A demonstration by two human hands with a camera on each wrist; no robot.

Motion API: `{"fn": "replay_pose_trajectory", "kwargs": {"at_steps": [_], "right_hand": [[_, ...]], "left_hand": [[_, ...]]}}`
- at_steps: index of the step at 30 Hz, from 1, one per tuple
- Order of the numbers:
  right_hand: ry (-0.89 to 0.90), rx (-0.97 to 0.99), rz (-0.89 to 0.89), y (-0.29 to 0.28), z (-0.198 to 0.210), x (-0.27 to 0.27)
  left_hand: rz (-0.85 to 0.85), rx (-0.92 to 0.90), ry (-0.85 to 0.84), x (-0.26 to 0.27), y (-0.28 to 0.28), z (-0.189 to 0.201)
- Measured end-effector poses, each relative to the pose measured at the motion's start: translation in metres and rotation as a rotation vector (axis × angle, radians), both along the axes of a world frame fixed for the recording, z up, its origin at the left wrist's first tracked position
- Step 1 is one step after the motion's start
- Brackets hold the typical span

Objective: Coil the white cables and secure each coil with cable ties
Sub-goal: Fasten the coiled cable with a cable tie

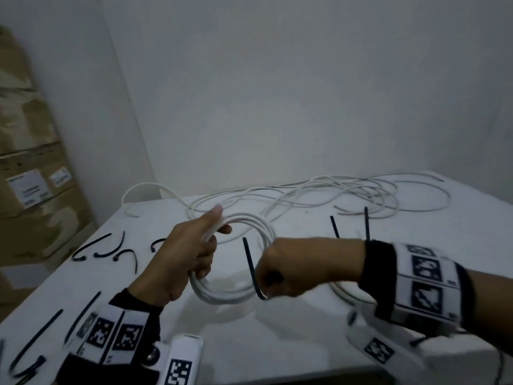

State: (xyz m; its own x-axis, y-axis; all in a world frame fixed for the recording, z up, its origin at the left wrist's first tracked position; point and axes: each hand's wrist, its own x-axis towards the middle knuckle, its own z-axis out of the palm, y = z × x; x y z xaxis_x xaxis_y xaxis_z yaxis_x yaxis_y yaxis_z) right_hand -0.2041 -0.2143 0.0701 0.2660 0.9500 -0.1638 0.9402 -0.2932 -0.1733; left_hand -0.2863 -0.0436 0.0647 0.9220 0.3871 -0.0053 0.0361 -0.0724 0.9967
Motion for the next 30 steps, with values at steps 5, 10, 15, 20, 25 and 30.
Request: {"fn": "replay_pose_trajectory", "kwargs": {"at_steps": [5, 10, 15, 20, 25, 30], "right_hand": [[-0.131, 0.264, 0.003, -0.005, 0.031, 0.014], [-0.194, 0.431, 0.058, -0.023, 0.028, 0.007], [-0.166, 0.731, 0.034, -0.026, 0.005, 0.007], [0.121, 1.087, -0.103, -0.02, -0.022, 0.0], [0.408, 1.086, -0.123, -0.015, -0.03, -0.009], [0.374, 1.065, 0.048, -0.016, -0.036, -0.021]], "left_hand": [[0.064, -0.049, -0.006, 0.004, -0.024, -0.014], [0.074, 0.063, -0.021, 0.004, -0.037, -0.026], [0.028, -0.009, -0.093, 0.002, -0.05, -0.031], [0.01, -0.007, -0.126, 0.001, -0.051, -0.031], [0.013, 0.049, -0.151, -0.003, -0.051, -0.035], [0.014, 0.052, -0.17, -0.006, -0.042, -0.043]]}}
